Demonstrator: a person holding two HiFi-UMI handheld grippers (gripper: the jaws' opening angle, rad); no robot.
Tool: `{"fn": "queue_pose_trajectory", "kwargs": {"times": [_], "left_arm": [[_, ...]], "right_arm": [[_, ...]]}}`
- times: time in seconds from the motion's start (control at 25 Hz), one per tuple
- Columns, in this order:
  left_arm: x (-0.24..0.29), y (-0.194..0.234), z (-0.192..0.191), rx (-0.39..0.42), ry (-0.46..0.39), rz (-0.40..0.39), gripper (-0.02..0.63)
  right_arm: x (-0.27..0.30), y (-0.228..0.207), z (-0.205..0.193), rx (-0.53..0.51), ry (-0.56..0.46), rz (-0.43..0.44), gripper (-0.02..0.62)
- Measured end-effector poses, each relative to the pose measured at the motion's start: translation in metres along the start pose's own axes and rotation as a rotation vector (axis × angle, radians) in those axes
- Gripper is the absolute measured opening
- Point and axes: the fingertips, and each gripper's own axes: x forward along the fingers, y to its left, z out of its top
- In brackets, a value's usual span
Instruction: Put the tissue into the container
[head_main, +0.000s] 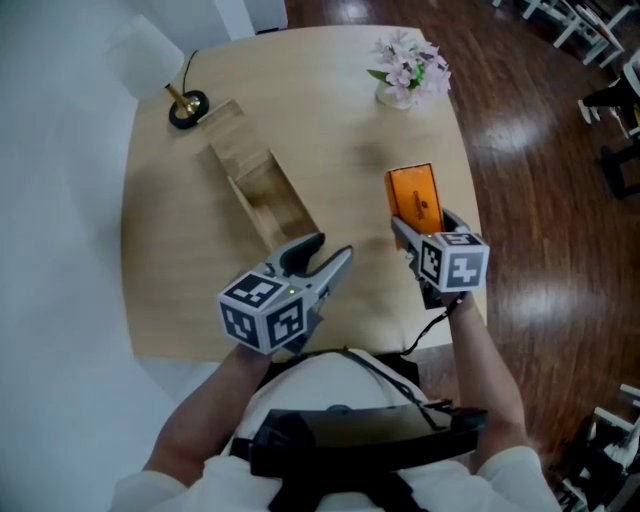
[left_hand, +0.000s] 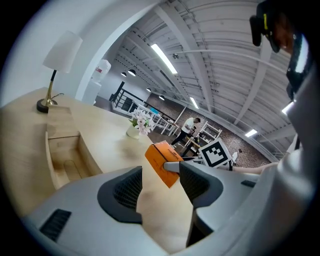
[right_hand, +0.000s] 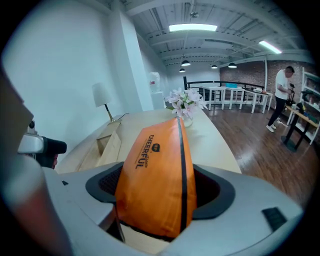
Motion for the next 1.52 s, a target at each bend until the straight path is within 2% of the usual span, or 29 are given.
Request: {"fn": "queue_pose_trajectory", "kwargs": {"times": [0.44,1.08,1.52], "left_arm": [[-0.063,0.036,0.006,-0.033,-0.08,0.07,0.23],[-0.133,0.096,-0.006,-0.104,-0.126,0.154,0.229],[-0.159,0.121,-0.013,-0.136,-0.125,0.193,0.229]], "right_arm": [[0.01,0.089,0.04,-0.098,-0.058,0.088,0.411],[0.065,0.238,0.052,-0.203,-0.038,0.273,0.41],[0.116,0.26,0.032,-0.2,0.067,0.257,0.411]]}}
